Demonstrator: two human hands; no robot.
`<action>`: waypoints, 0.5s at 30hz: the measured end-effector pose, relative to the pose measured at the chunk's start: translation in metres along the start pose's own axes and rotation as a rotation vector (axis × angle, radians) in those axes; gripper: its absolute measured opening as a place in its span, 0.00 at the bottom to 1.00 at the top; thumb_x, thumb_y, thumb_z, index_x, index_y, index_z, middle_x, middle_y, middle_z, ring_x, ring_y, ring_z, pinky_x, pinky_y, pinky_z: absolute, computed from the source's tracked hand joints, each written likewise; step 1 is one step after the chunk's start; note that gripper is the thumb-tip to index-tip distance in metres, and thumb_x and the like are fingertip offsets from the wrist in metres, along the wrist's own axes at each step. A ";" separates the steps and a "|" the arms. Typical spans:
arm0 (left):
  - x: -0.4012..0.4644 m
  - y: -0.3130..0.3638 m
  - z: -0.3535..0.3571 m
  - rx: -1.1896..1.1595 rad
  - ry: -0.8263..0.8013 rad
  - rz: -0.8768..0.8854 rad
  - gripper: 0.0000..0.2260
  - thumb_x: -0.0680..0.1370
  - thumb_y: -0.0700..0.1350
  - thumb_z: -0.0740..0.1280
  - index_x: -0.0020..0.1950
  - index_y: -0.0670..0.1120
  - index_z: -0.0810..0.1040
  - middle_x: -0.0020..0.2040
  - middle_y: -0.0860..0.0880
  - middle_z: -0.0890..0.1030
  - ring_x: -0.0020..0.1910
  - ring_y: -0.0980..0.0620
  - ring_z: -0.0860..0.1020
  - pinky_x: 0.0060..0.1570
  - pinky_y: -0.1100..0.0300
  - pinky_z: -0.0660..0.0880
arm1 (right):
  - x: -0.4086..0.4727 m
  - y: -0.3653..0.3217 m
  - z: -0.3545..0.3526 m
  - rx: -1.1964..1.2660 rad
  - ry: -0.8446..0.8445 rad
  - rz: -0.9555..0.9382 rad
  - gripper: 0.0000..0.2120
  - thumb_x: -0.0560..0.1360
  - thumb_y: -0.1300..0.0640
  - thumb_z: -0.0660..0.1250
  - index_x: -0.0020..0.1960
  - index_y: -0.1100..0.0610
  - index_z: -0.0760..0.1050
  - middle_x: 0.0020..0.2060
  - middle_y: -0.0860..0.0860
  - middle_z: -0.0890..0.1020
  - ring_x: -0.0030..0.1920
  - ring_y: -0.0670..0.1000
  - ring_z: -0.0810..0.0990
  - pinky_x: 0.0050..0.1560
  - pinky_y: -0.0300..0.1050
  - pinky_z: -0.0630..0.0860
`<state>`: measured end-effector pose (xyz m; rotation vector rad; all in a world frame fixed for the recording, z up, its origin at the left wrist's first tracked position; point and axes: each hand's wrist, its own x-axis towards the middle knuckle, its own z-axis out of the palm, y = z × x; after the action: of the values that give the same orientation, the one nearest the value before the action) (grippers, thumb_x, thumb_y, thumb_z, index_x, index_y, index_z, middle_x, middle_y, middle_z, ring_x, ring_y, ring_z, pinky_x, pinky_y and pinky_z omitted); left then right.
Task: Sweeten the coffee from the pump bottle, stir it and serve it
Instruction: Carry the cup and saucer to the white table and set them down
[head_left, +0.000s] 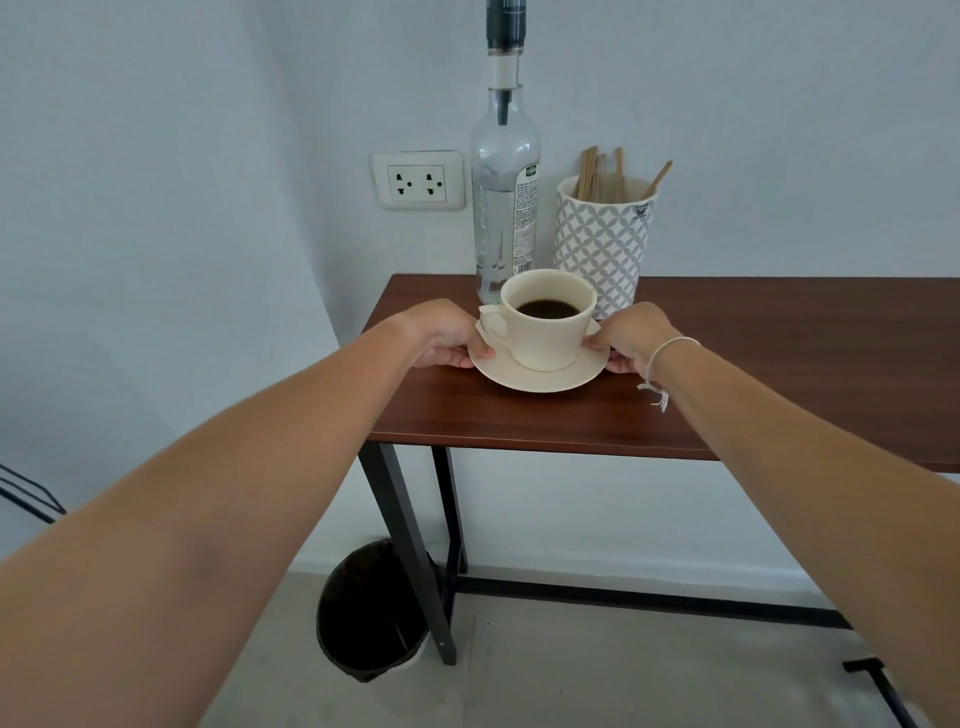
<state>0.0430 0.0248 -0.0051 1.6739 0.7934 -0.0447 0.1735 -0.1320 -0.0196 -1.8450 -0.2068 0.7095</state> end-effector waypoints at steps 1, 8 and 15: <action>-0.001 -0.001 0.000 -0.020 -0.004 0.000 0.18 0.71 0.26 0.65 0.60 0.36 0.75 0.50 0.46 0.79 0.57 0.46 0.76 0.46 0.60 0.75 | -0.001 0.000 0.000 0.021 -0.009 0.011 0.15 0.72 0.70 0.68 0.56 0.61 0.71 0.50 0.57 0.76 0.38 0.50 0.76 0.28 0.40 0.70; -0.015 -0.009 -0.003 -0.117 0.047 -0.003 0.20 0.72 0.27 0.66 0.63 0.38 0.74 0.61 0.43 0.77 0.56 0.47 0.76 0.44 0.60 0.76 | -0.012 -0.002 0.003 0.129 -0.072 0.062 0.15 0.73 0.71 0.67 0.56 0.59 0.69 0.46 0.54 0.76 0.36 0.49 0.75 0.27 0.40 0.71; -0.043 -0.025 -0.022 -0.162 0.103 0.008 0.19 0.73 0.29 0.65 0.62 0.41 0.76 0.56 0.46 0.79 0.50 0.51 0.77 0.36 0.64 0.77 | -0.030 -0.004 0.024 0.080 -0.173 0.026 0.20 0.74 0.70 0.65 0.65 0.63 0.69 0.44 0.55 0.77 0.37 0.48 0.75 0.30 0.40 0.72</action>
<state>-0.0112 0.0249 -0.0018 1.5351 0.8451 0.1098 0.1364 -0.1251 -0.0105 -1.7138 -0.2638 0.8839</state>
